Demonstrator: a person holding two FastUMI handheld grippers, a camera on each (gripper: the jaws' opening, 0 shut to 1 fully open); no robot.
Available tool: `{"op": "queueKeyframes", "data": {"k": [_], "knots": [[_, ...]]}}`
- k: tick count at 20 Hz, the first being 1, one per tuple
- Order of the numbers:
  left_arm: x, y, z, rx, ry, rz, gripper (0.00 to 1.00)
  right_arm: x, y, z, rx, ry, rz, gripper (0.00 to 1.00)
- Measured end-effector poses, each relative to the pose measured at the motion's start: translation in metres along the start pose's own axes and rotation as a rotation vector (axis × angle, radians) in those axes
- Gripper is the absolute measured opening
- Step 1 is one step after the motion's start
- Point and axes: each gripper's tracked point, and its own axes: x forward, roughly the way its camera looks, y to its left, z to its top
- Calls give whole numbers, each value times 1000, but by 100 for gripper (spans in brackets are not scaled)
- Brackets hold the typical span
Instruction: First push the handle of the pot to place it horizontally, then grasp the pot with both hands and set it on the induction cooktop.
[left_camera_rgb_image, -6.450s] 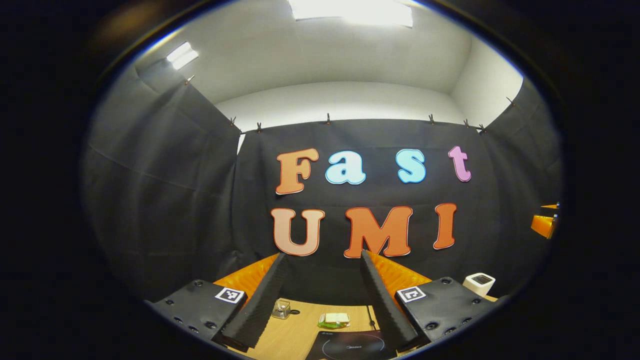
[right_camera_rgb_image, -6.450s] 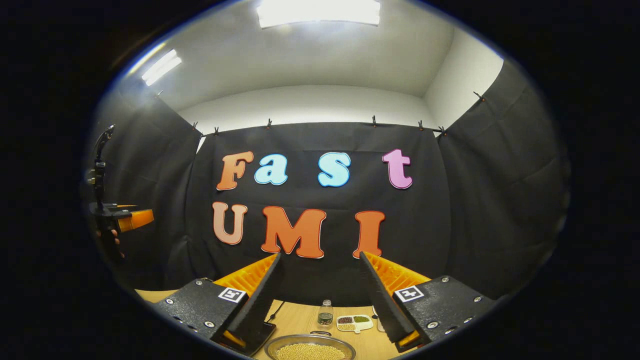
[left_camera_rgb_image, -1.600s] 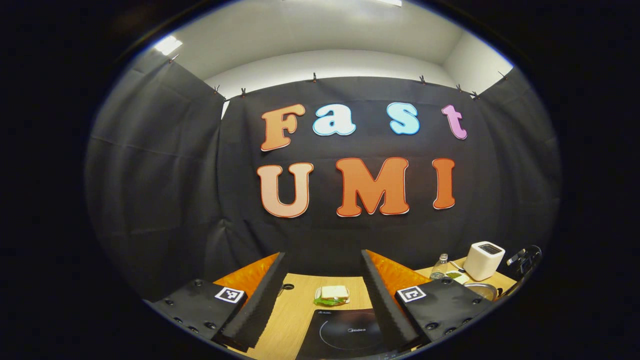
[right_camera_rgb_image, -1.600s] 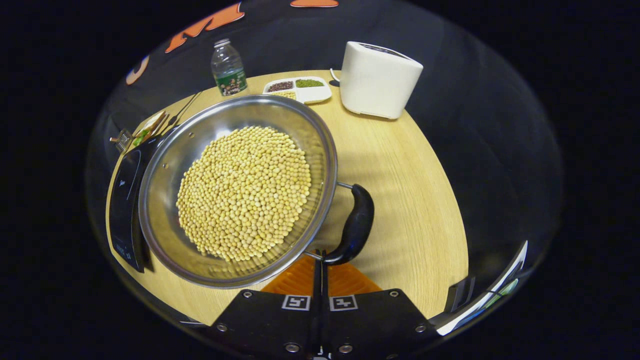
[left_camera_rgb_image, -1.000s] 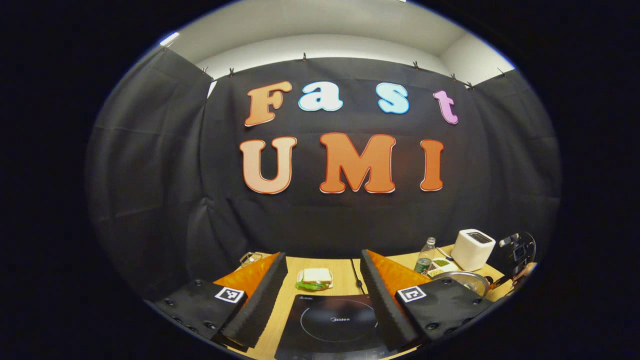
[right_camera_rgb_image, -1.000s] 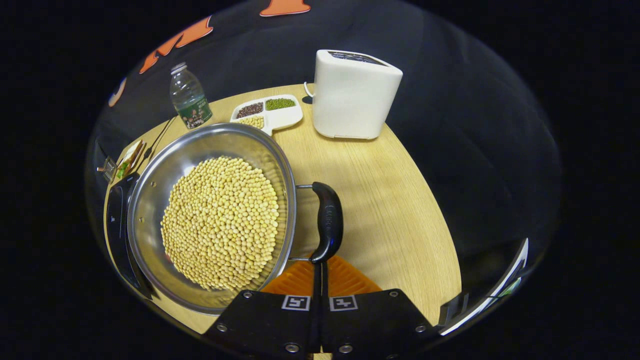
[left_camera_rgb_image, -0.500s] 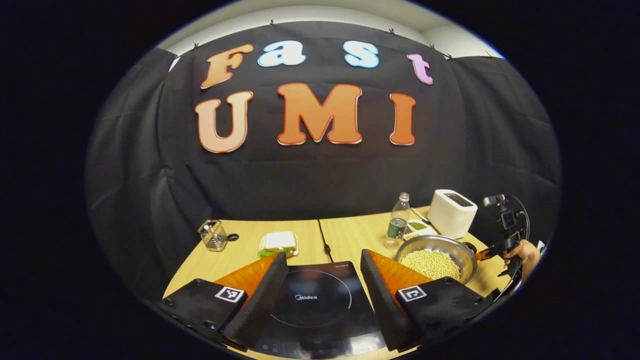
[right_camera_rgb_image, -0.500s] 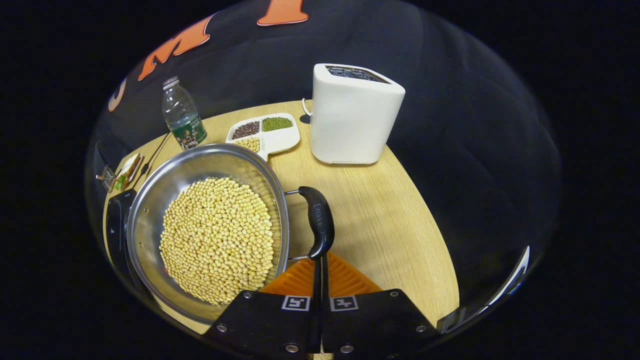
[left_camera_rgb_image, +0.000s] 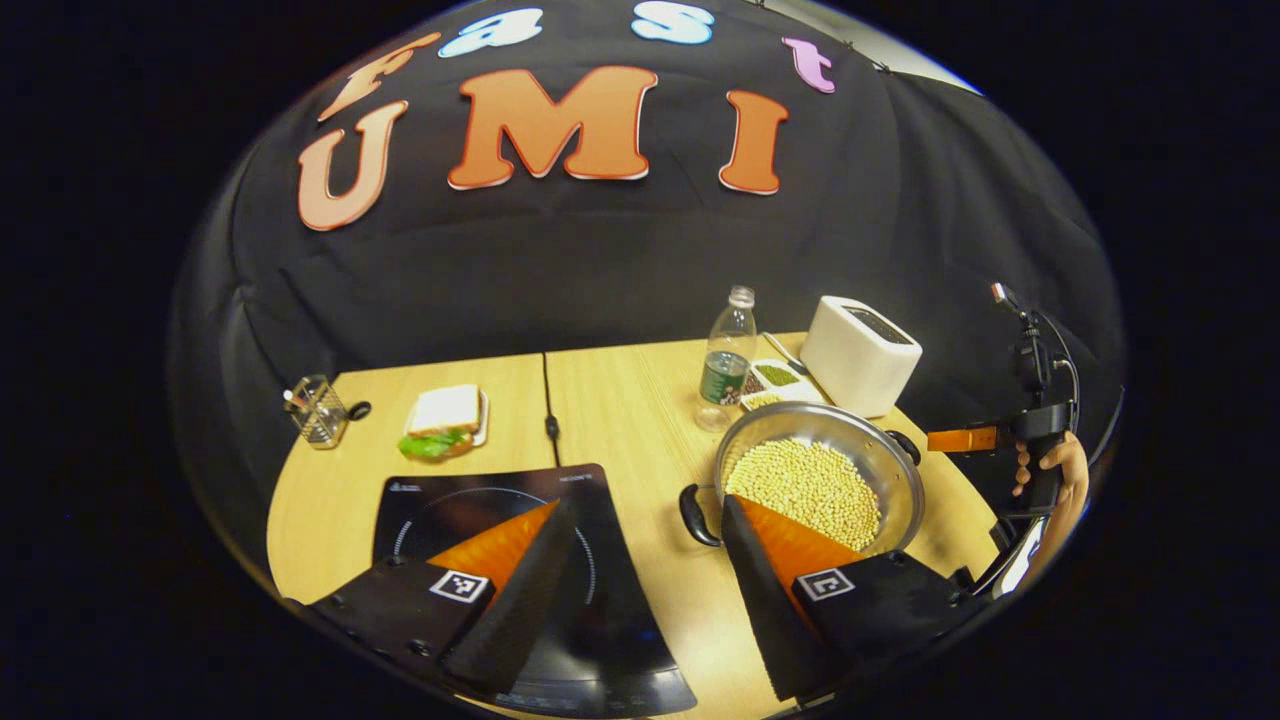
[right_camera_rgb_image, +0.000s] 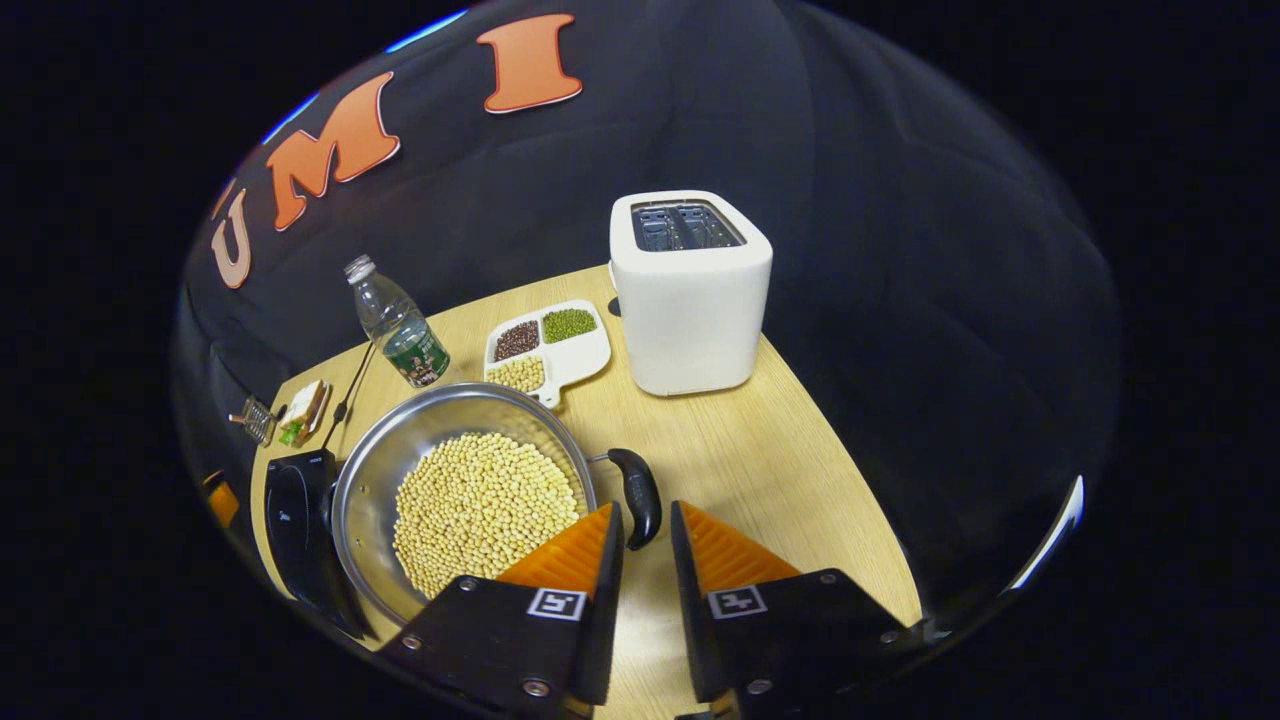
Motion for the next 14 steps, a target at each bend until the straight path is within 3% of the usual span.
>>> {"op": "queueKeyframes", "data": {"k": [1, 2, 4, 5, 6, 9, 14], "knots": [[13, -5, -5, -13, 33, -10, 98, 1, 5, 0, -11, 6, 14, 31], [27, -8, -8, -18, 63, -25, 95, 4, 10, 0, -26, 9, 27, 50], [50, -17, -26, -72, 158, -45, 96, 13, 15, -3, -68, 19, 21, 67], [62, -18, -33, -81, 187, -45, 85, 17, 18, -5, -86, 25, 19, 72], [73, -18, -40, -89, 210, -47, 85, 21, 21, -7, -96, 35, 19, 80], [101, -21, -45, -118, 239, -48, 86, 32, 21, -10, -105, 55, -4, 85], [136, -29, -64, -123, 303, -34, 86, 51, 14, -20, -136, 101, -39, 85]]}}
